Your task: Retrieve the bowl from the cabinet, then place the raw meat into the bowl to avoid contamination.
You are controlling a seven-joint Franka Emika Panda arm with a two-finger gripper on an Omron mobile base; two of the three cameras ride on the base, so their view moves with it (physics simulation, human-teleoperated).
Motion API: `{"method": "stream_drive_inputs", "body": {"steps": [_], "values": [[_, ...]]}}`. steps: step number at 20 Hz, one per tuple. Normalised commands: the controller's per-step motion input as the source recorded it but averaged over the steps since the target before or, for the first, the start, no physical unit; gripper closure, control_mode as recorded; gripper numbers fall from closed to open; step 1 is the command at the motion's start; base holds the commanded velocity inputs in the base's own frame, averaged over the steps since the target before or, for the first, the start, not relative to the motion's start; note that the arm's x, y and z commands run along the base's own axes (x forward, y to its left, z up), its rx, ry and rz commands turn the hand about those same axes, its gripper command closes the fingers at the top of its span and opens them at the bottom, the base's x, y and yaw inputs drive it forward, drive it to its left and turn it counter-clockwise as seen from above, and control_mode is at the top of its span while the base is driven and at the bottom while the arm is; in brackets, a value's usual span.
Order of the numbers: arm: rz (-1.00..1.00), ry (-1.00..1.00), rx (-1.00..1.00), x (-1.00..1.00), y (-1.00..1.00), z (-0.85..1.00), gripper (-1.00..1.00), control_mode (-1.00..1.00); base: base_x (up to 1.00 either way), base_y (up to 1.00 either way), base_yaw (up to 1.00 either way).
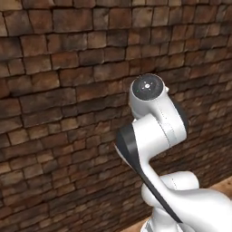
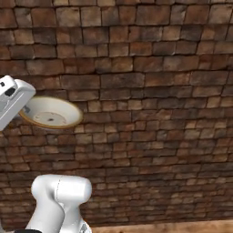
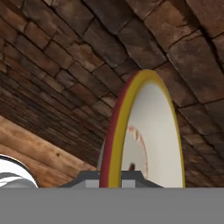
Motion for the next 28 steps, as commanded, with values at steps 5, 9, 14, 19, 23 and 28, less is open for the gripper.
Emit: {"method": "stream_drive_inputs", "body": {"steps": [5,9,14,19,23,28], "values": [[0.0,0.0,0.0,0.0,0.0,0.0,1.0,1.0,0.17,0.05,-0.43],[0.0,0.0,0.0,0.0,0.0,0.0,1.0,1.0,0.14,0.04,-0.45],[0.0,0.0,0.0,0.0,0.0,0.0,1.0,1.0,0.12,0.03,-0.45],[0.0,0.0,0.0,0.0,0.0,0.0,1.0,1.0,0.12,0.03,-0.45],[0.0,0.0,0.0,0.0,0.0,0.0,1.0,1.0,0.1,0.02,-0.46],[0.0,0.0,0.0,0.0,0.0,0.0,1.0,1.0,0.05,0.0,-0.47]]}}
